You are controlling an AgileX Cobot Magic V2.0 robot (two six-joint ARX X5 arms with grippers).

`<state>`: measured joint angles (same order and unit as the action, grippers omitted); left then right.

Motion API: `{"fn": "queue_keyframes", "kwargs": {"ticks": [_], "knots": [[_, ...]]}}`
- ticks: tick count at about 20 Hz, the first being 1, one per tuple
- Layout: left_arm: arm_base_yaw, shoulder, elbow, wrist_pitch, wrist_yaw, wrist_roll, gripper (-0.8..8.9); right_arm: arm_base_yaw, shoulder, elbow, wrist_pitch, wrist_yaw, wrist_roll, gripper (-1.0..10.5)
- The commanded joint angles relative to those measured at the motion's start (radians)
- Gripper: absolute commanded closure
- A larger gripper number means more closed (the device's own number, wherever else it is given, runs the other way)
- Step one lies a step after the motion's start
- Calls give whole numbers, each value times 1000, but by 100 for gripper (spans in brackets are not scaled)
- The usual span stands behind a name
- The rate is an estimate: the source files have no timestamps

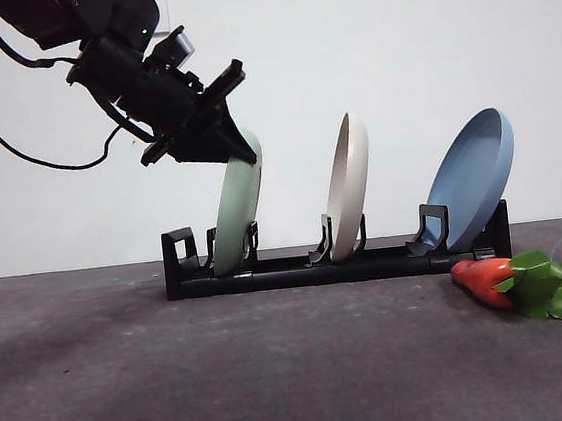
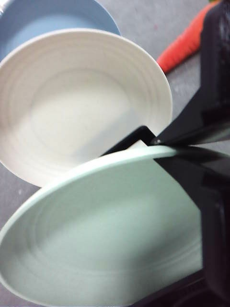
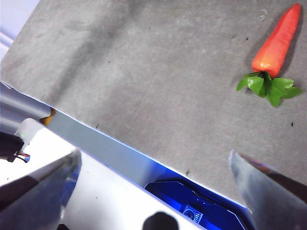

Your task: Take the green plate from the plate rack,put the plate on the table,take the carrot from the table,put the carrot in the plate

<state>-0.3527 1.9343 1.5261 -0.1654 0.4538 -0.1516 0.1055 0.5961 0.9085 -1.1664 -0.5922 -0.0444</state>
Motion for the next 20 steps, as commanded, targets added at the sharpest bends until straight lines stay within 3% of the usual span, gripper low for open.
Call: {"fn": "queue_keyframes", "kwargs": {"ticks": [1, 16, 20], "knots": [[2, -9, 0, 0, 54, -71, 819, 1, 0, 0, 5, 0, 6, 294], [-1, -251, 1, -43, 48, -79, 819, 1, 0, 0, 5, 24, 1, 294], [-31, -364, 1, -184, 43, 32, 819, 1, 0, 0, 5, 24, 2, 294]]}}
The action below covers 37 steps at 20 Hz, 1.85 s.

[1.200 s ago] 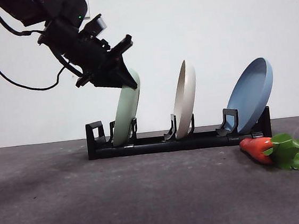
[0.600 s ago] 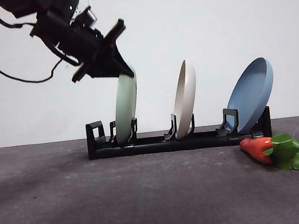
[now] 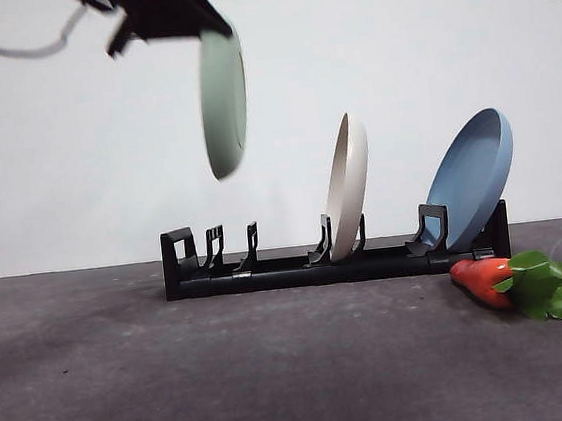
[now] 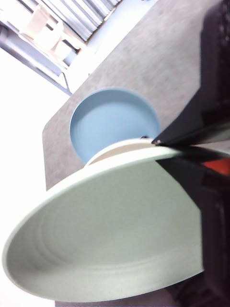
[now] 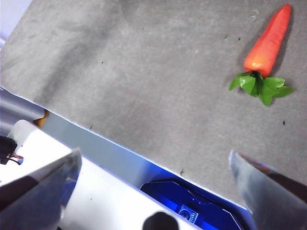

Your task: Take the green plate from the plate rack,put the plate on the table,take the carrot from the table,put the carrot in the plate

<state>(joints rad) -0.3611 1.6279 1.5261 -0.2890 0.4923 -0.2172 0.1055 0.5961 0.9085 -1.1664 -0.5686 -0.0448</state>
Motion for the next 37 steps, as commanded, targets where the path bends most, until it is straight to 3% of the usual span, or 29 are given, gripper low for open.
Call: {"fn": "queue_keyframes", "kwargs": {"ticks": [1, 5, 9, 12, 20, 26, 30, 37], "knots": [[-36, -87, 1, -106, -6, 142, 819, 1, 0, 0, 5, 0, 2, 294], [-119, -205, 1, -310, -170, 328, 819, 1, 0, 0, 5, 0, 2, 294], [-244, -270, 1, -475, -384, 446, 819, 1, 0, 0, 6, 0, 2, 294], [-360, -273, 0, -575, -554, 481, 819, 1, 0, 0, 5, 0, 2, 294], [-612, -195, -51, -623, -816, 483, 819, 1, 0, 0, 6, -1, 2, 294], [-680, -140, -226, -484, -859, 492, 819, 1, 0, 0, 5, -2, 2, 294], [-708, -105, -343, -346, -921, 549, 819, 1, 0, 0, 5, -1, 2, 294], [-714, 53, -434, -204, -933, 610, 819, 1, 0, 0, 5, -1, 2, 294]]}}
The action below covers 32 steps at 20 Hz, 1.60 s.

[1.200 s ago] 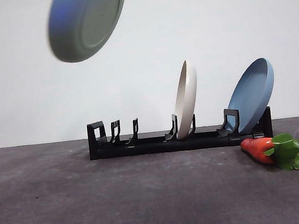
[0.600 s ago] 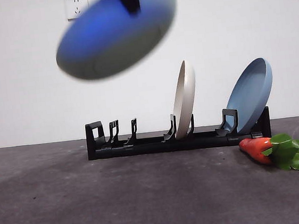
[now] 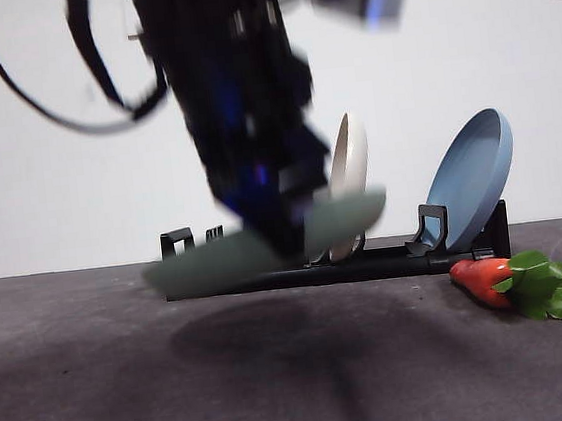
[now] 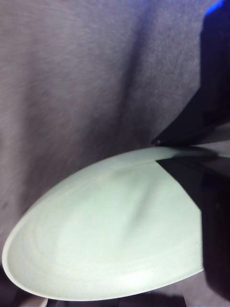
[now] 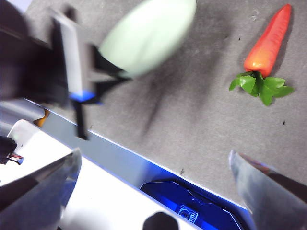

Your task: Take the green plate from the plate rack,put the plate on the table,take the carrot from the table,put the carrot in the plate

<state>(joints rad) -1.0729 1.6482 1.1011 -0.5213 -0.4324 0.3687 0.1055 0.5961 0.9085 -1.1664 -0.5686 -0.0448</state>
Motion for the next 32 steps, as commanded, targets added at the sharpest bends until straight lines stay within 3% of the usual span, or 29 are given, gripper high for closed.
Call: {"fn": "queue_keyframes", "kwargs": {"ticks": [1, 10, 11, 14, 20, 25, 29, 32], "knots": [[-2, 58, -9, 36, -8, 24, 819, 1, 0, 0, 5, -1, 2, 294], [5, 183, -9, 73, 26, 13, 811, 1, 0, 0, 5, 0, 2, 294], [6, 183, -9, 63, 56, -5, 784, 1, 0, 0, 6, -1, 2, 294], [8, 183, -9, 56, 99, -80, 582, 1, 0, 0, 6, -1, 2, 294], [8, 134, -1, 47, 93, -124, 561, 1, 0, 0, 6, 4, 3, 294], [8, -103, 59, -33, 98, -258, 561, 1, 95, 0, 84, 98, 15, 294], [8, -362, 130, -125, 106, -406, 561, 2, 285, 0, 245, 108, 56, 294], [8, -533, 135, -136, 127, -454, 561, 7, 468, 0, 384, 145, 98, 294]]}}
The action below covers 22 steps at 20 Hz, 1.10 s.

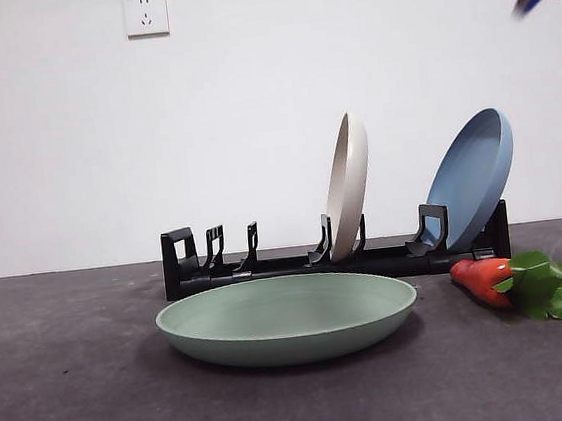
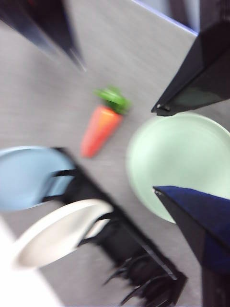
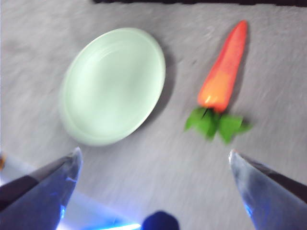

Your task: Take the green plate from the plate rack,put the plate on the table,take the carrot from the table,put the carrot in the plate

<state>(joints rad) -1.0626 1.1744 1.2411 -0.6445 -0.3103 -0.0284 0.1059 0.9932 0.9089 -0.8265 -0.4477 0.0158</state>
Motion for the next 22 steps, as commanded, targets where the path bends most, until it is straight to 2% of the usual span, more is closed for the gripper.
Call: {"fn": "queue_keyframes", "kwargs": {"ticks": [1, 6, 10, 14, 18, 21, 22], "knots": [[-3, -105, -5, -24, 5, -69, 562, 14, 135, 0, 82, 59, 40, 294], [-3, -240, -5, -107, 5, -105, 561, 93, 414, 0, 251, 199, 69, 295], [-3, -253, -5, -166, 5, -120, 561, 172, 540, 0, 392, 316, 102, 325], [-3, -253, -5, -175, 5, -130, 561, 209, 629, 0, 446, 410, 128, 329], [-3, -253, -5, -175, 5, -129, 561, 215, 651, 0, 490, 425, 156, 524], [-3, -253, -5, -175, 5, -129, 561, 216, 651, 0, 505, 422, 162, 733], [-3, -253, -5, -175, 5, -129, 561, 216, 652, 0, 504, 421, 163, 730]]}}
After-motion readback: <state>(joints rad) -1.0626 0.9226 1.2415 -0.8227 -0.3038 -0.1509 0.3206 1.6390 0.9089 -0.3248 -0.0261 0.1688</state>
